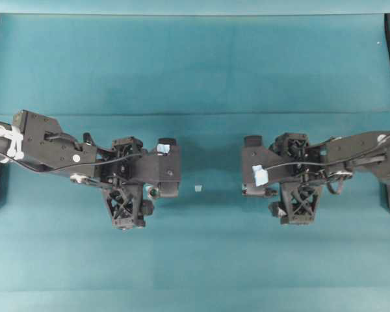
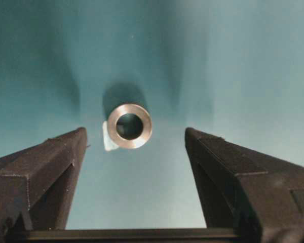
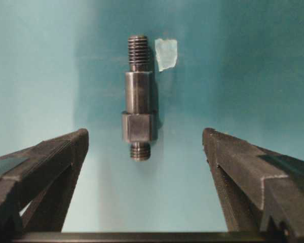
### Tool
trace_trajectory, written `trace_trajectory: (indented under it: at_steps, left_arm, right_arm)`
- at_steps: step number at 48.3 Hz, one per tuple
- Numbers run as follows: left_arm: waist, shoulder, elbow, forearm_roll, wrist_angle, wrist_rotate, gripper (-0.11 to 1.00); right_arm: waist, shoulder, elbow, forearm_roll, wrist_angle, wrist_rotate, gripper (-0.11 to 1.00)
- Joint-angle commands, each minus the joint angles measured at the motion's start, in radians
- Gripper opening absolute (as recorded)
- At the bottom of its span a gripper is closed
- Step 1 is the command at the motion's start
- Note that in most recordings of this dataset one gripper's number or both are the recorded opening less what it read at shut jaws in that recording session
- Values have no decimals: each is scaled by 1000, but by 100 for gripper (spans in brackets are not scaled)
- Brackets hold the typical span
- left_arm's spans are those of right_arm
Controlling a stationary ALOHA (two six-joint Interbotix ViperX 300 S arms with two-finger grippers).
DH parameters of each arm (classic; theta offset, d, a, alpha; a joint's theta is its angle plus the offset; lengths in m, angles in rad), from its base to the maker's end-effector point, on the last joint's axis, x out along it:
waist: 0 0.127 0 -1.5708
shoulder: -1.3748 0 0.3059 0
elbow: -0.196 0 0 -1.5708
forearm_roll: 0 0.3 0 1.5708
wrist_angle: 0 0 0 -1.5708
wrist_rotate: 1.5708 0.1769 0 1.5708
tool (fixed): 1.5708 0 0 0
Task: Insert the washer onto the shaft with both hands.
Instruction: 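Lower left gripper over the silver washer and right gripper over the shaft, then close left gripper on the washer and right gripper on the shaft's hex base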
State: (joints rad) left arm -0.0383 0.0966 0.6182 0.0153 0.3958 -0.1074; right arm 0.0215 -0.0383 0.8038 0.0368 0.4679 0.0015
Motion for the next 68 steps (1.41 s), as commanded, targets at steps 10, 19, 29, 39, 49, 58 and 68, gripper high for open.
trace_trajectory:
  at_steps: [10, 19, 29, 39, 49, 58, 68]
  left_arm:
    - [8, 9, -15, 3, -14, -2, 80]
    - [9, 18, -14, 3, -14, -2, 80]
    - [9, 28, -14, 2, -34, -2, 80]
    - [9, 38, -14, 3, -49, 0, 80]
    - [9, 46, -8, 3, -51, 3, 80]
    - [9, 60, -3, 2, -72, 2, 80]
    - [9, 61, -3, 3, -72, 3, 80]
  right_arm:
    - [5, 14, -25, 23, -9, 5, 93]
    - [6, 15, -18, 38, -15, 6, 93]
    - [6, 23, -20, 40, -23, 6, 93]
    - [8, 34, -25, 43, -25, 6, 93]
    - [11, 35, -18, 44, -28, 17, 93]
    - [14, 41, -15, 44, -51, 43, 93]
    - [20, 51, -15, 44, -57, 44, 93]
